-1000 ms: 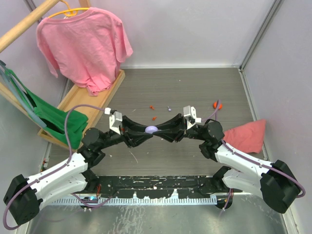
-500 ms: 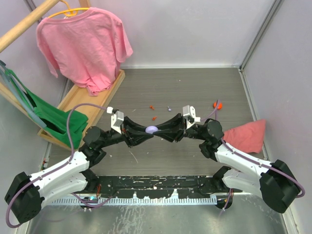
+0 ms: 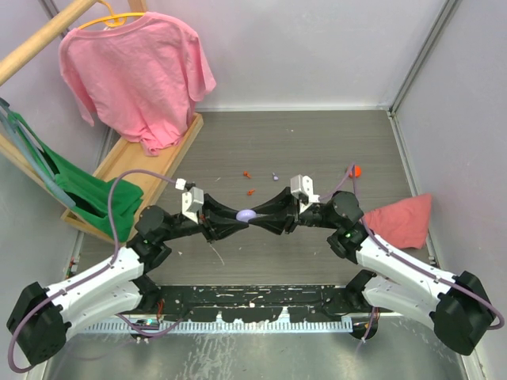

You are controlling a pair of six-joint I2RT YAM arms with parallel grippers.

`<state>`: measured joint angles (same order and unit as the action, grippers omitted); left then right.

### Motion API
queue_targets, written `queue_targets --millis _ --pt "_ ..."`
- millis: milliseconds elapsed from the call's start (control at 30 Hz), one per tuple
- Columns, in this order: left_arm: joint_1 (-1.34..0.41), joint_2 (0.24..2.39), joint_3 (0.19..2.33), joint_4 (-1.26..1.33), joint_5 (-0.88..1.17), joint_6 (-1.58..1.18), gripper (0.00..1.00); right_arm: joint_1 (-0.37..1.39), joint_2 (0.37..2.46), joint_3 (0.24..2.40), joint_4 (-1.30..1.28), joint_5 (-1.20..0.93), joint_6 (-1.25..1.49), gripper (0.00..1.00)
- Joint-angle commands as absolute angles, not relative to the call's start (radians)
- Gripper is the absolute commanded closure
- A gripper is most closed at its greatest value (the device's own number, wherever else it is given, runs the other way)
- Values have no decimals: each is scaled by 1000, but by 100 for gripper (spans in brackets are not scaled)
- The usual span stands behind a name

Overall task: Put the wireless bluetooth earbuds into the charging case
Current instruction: Pick up the charging case at the center of the board, then open the charging case.

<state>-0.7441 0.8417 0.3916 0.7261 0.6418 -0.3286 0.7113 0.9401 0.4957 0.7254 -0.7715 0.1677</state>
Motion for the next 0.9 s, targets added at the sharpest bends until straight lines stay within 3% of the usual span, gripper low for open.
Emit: queue_targets --millis 0,300,867 --pt "-753 808 421 709 734 -269 100 706 915 549 641 -690 104 64" --pt "-752 757 432 545 726 -176 100 707 895 614 493 -635 76 58" --pt "-753 737 433 471 725 -136 100 707 915 700 329 -546 84 52"
